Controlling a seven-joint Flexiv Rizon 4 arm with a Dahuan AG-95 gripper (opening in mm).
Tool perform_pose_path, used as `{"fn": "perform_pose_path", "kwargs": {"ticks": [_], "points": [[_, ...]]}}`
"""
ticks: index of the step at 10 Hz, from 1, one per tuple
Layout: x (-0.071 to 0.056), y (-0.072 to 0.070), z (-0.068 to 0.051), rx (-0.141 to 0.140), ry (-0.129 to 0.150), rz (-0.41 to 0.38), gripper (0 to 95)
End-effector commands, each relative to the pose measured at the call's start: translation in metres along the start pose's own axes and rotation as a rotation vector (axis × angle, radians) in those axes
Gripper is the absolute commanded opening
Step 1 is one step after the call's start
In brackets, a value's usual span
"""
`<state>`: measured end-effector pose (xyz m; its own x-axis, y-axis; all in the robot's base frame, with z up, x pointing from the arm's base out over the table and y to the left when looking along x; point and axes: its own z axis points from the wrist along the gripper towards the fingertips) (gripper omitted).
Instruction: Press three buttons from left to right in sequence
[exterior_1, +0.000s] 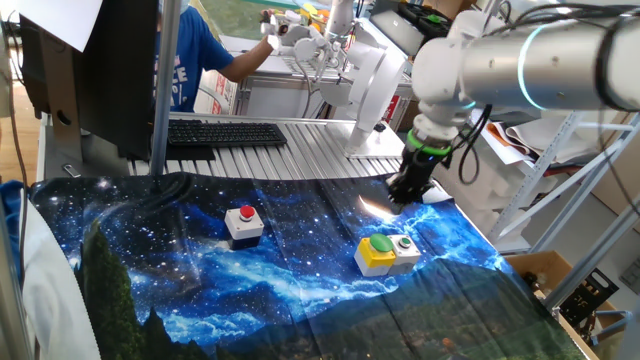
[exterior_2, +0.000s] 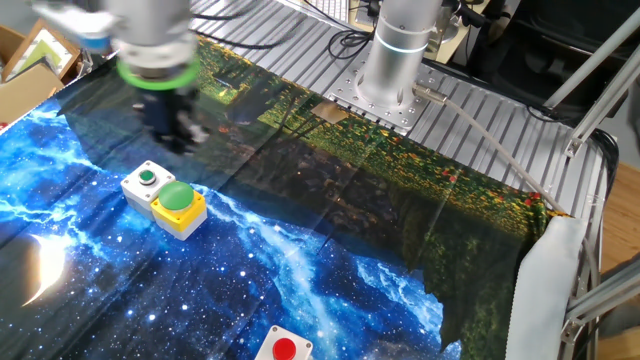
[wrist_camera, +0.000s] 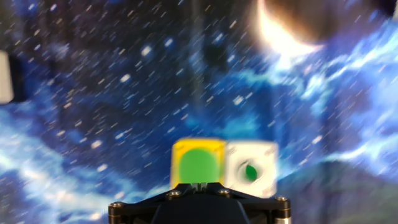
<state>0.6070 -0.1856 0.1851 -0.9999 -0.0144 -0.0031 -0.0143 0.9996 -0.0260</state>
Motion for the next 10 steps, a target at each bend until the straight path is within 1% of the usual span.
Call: {"fn": "perform_pose_path", "kwargs": {"ticks": [1, 2, 3, 6, 7, 10], "points": [[-0.017, -0.038, 0.009, 0.002, -0.010, -0.035, 0.0], [-0.012, -0.047, 0.021, 0.001, -0.012, -0.028, 0.0], [-0.012, -0.048, 0.026, -0.005, -0.010, -0.022, 0.0], [-0.012, -0.047, 0.028, -0.007, -0.008, -0.010, 0.0], [-0.012, -0.048, 0.028, -0.001, -0.007, -0.010, 0.0], [-0.012, -0.048, 0.028, 0.000, -0.008, -0.009, 0.0]]}}
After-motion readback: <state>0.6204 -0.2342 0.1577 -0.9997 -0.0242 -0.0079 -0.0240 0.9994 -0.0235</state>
